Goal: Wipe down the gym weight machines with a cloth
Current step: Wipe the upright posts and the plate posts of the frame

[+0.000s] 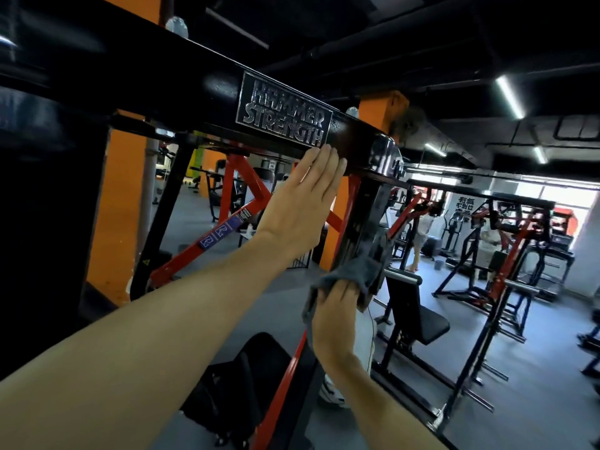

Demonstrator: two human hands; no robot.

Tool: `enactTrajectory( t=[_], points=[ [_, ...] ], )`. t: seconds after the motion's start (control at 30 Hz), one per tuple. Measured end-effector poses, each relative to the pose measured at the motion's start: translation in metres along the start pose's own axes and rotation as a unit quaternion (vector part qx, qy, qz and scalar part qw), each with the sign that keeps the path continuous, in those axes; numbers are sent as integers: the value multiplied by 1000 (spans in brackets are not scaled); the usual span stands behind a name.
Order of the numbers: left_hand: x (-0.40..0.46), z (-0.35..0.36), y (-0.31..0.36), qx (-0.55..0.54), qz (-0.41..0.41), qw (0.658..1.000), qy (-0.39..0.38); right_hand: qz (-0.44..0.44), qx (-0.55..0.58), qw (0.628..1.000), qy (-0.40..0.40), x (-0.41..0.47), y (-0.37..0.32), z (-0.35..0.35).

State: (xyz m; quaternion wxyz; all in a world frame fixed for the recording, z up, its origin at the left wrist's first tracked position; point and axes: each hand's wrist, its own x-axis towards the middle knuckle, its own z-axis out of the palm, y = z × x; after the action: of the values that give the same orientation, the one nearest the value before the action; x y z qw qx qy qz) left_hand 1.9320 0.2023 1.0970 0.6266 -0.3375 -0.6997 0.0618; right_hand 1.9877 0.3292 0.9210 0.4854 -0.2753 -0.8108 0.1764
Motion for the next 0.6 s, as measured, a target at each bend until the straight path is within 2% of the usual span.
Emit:
enactTrajectory(
  t=[0.1, 0.23, 0.3, 0.37, 0.47, 0.6],
  points=[
    [-4, -9, 0, 8, 0, 1000, -14, -44, -79, 996, -25, -23, 18, 7],
    [-14, -16, 3, 17, 2, 999, -38, -59, -18, 997, -44, 10, 4, -21],
    [-23, -17, 7, 4, 0, 998, -58, -106, -20, 994, -21, 40, -6, -41],
    [-40, -17, 19, -24, 0, 995, -97, -151, -33, 988, -6, 65, -12, -56],
    [-87, -5, 53, -81, 21, 981, -177, -171, 0, 985, -10, 74, -4, -56],
    [-170, 1, 105, -190, 76, 932, -298, -179, -2, 984, 5, 45, 23, -32]
  ],
)
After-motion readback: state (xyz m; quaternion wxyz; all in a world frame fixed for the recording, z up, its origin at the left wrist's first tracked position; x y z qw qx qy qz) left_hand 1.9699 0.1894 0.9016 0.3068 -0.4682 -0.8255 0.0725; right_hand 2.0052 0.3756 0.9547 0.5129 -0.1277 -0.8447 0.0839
